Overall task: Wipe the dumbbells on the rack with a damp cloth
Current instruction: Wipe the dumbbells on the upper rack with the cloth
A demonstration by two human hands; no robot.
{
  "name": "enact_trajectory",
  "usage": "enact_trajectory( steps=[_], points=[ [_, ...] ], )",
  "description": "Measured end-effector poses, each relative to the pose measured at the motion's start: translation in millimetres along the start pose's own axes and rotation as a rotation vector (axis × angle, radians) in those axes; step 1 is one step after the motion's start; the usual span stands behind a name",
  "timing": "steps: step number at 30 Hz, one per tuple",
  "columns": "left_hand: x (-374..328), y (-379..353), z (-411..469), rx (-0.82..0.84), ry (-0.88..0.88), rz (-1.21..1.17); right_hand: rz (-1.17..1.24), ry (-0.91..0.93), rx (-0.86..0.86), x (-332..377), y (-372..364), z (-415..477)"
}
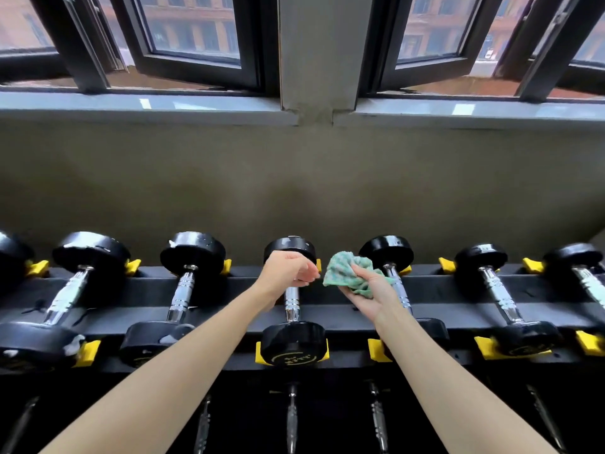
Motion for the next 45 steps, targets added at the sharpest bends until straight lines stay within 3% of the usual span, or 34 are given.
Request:
enact_trajectory(
  steps=[3, 8, 11, 16, 23, 28, 34, 45],
  points=[
    [35, 38, 29, -0.248, 0.16, 0.29, -0.109, 0.06, -0.136, 6, 8, 25],
    [72, 37, 64, -0.115, 0.372, 0.524, -0.29, 0.153, -0.279, 11, 4, 65],
    [81, 25, 84, -0.04, 0.388, 0.613, -0.431, 0.208, -0.341, 13, 1, 86],
    [85, 24, 108, -0.086, 0.318, 0.803, -0.596, 0.233, -0.399, 12, -10, 117],
    [97, 31, 119, 0.024, 0.369, 0.693, -0.821, 0.277, -0.363, 1, -31, 139],
    [100, 30, 119, 0.032, 0.364, 0.657, -0.763, 0.241, -0.272, -5, -39, 143],
    [98, 29, 117, 0.03, 0.357, 0.702, -0.697, 0.376, -0.251, 11, -51, 118],
    [98, 33, 110, 0.01, 0.35, 0.614, -1.065, 0.545, -0.135, 16, -109, 79]
  ],
)
Point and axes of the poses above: each hand's wrist, its own z-axis towards the middle knuckle, its own y-axis out of the back of the hand, x = y × z, the point moved 8 cm from there along z, towards the middle knuckle, and after that the axes turned 2 degrees about -z, right-handed, at the moved point
